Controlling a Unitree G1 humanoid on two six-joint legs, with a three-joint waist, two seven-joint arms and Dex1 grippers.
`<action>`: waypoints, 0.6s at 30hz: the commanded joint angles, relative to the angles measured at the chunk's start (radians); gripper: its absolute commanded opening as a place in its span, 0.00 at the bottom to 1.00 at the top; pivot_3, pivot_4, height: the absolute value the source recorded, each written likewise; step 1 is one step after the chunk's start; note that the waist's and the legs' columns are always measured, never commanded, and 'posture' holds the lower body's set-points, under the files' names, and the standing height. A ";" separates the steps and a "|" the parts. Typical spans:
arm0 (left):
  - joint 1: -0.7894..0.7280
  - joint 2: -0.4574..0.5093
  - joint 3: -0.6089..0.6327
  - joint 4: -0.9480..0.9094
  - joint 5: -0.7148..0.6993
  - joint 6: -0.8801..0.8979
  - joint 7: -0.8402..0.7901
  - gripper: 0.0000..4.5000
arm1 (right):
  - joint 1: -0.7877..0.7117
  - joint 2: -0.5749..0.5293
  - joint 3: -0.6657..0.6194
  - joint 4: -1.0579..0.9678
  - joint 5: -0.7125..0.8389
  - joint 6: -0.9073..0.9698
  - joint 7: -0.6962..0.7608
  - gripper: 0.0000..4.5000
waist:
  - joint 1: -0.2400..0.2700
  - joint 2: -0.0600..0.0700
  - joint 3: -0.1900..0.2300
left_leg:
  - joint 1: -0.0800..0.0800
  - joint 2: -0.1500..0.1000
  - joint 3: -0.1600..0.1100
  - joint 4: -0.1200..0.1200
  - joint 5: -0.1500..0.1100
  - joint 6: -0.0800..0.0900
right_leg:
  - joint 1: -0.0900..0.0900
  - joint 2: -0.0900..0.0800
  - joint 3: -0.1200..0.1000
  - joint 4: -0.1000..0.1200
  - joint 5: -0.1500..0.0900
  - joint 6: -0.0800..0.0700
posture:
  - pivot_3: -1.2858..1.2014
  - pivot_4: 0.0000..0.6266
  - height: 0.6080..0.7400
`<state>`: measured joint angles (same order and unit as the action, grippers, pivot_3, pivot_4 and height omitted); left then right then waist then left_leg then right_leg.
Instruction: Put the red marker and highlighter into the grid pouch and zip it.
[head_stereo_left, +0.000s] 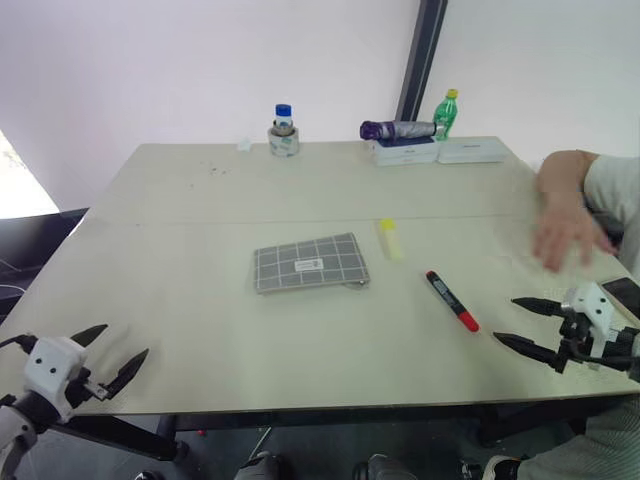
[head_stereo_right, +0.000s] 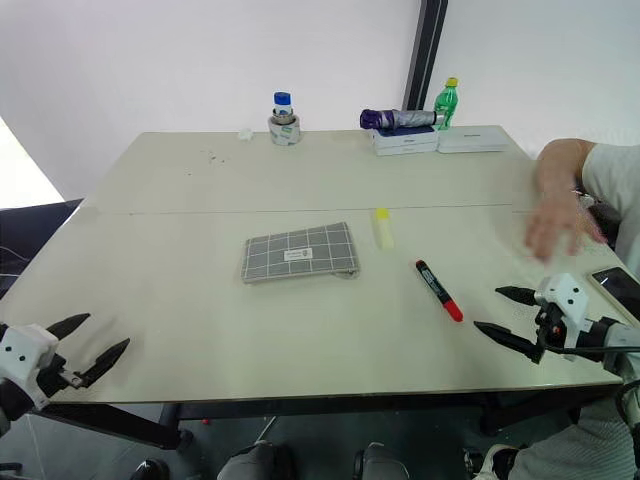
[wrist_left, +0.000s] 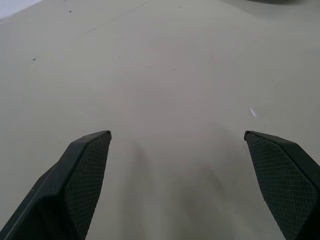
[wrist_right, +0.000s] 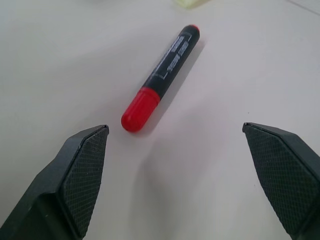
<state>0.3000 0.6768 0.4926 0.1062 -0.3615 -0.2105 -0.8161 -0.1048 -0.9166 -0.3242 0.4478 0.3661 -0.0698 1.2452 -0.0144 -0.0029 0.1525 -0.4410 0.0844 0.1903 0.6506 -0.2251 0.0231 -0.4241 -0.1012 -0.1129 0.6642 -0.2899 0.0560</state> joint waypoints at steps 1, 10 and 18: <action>0.002 0.018 0.027 -0.022 -0.007 -0.035 -0.021 1.00 | -0.025 -0.031 -0.028 0.034 -0.003 -0.037 0.009 0.99 | 0.000 0.000 0.000 | 0.000 0.000 0.000 0.000 0.000 0.000 | 0.000 0.000 0.000 0.000 0.000 0.000 | 0.52 0.24 1.00; -0.049 0.043 0.021 -0.005 0.008 -0.006 -0.012 1.00 | -0.069 -0.016 -0.019 0.051 0.006 -0.027 0.005 0.99 | 0.000 0.000 0.000 | 0.000 0.000 0.000 0.000 0.000 0.000 | 0.000 0.000 0.000 0.000 0.000 0.000 | 0.52 0.24 1.00; -0.081 0.045 0.014 0.014 0.018 -0.042 -0.018 1.00 | -0.103 0.007 -0.007 0.050 0.003 -0.031 -0.014 0.99 | -0.002 0.000 0.000 | 0.000 0.000 0.000 0.000 0.000 0.000 | 0.000 0.000 0.000 0.000 0.001 0.001 | 0.52 0.24 1.00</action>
<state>0.2279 0.7075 0.4918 0.1173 -0.3456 -0.2312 -0.8343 -0.1825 -0.9165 -0.3231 0.5103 0.3588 -0.0936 1.2396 -0.0165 -0.0028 0.1525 -0.4410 0.0844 0.1905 0.6504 -0.2247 0.0236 -0.4240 -0.1011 -0.1129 0.6642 -0.2892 0.0571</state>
